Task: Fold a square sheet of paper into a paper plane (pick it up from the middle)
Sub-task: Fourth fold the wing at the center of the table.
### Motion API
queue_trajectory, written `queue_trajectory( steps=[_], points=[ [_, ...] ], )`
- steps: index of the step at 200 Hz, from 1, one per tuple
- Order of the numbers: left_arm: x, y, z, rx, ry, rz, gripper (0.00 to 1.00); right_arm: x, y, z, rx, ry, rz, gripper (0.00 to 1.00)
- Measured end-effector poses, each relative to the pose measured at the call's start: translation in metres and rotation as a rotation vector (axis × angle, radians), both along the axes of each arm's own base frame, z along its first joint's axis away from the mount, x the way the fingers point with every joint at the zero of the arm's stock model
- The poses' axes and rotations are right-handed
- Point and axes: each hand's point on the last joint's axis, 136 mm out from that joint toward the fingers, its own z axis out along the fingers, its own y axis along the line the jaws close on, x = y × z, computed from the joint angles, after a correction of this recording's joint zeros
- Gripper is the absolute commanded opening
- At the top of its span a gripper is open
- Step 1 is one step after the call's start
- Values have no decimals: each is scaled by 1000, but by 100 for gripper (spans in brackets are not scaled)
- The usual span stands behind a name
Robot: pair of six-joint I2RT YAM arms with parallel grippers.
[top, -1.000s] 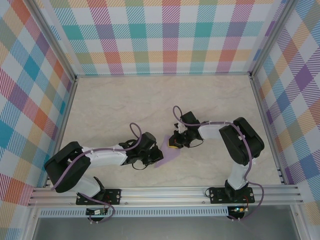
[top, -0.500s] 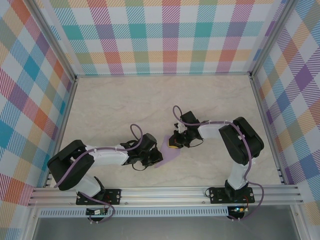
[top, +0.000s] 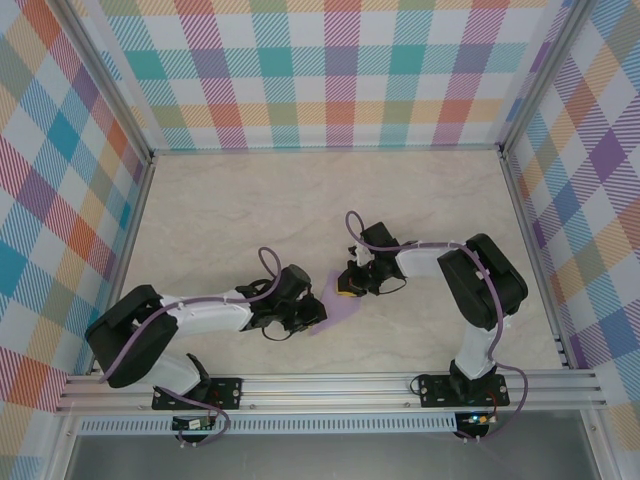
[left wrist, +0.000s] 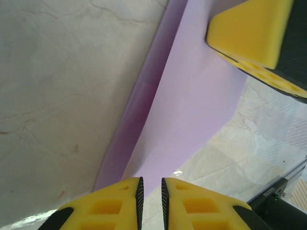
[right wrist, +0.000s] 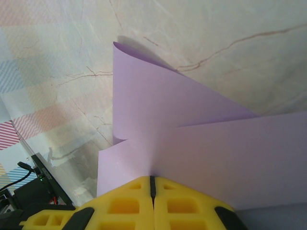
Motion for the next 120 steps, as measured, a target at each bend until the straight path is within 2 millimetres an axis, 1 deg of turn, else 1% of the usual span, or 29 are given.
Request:
queue_trajectory(
  steps=[19,52,120],
  points=[
    [-3,-1,0,-5,5,-10,20,0,0,0,0,0,0,6],
    [-12,4,-9,15,30,-20,20,0,0,0,0,1,0,6],
    [-17,4,-18,40,42,-32,20,0,0,0,4,5,1,6]
  ],
)
